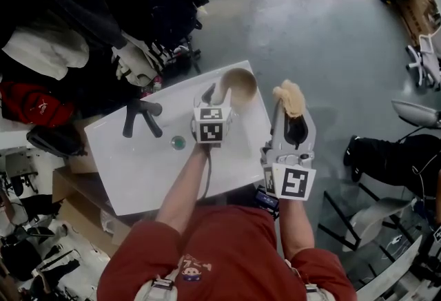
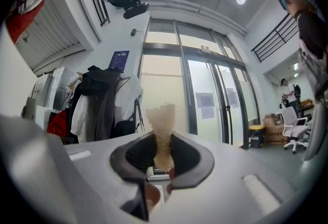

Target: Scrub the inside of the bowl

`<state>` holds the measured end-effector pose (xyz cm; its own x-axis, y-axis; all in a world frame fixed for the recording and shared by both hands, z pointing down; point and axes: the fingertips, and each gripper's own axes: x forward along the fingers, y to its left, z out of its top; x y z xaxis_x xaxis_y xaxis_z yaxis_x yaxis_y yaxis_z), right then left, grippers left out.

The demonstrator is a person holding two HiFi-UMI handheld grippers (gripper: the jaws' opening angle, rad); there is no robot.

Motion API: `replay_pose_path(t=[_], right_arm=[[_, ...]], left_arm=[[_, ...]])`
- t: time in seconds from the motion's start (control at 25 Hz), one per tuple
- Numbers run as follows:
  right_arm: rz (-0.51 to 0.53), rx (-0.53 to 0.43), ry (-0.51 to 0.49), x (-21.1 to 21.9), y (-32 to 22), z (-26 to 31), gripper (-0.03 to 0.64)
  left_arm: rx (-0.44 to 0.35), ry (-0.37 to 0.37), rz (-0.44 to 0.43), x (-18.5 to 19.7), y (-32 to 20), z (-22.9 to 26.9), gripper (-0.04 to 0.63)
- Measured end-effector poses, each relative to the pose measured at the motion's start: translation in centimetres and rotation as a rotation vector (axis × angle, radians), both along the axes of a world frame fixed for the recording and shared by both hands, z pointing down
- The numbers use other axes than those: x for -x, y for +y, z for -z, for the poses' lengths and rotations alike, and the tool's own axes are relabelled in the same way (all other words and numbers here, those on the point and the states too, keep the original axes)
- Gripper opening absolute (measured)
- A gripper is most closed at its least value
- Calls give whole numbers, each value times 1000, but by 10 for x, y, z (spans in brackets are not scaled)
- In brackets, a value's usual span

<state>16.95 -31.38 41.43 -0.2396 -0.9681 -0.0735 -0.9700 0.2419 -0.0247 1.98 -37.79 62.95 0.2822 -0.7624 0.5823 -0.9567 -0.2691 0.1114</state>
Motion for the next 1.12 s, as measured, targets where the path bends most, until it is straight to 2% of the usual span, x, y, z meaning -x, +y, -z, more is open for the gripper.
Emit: replay_pose_path(t=[0.4, 0.96, 1.12], right_arm=[[13, 20, -7, -2, -7, -8, 76], [13, 18, -8, 1, -11, -9, 77], [8, 22, -6, 1, -9, -10, 77]], left_arm=[[41, 31, 27, -2, -5, -11, 174], [78, 35, 55, 2, -2, -19, 59], [48, 44, 54, -1, -6, -14, 38]])
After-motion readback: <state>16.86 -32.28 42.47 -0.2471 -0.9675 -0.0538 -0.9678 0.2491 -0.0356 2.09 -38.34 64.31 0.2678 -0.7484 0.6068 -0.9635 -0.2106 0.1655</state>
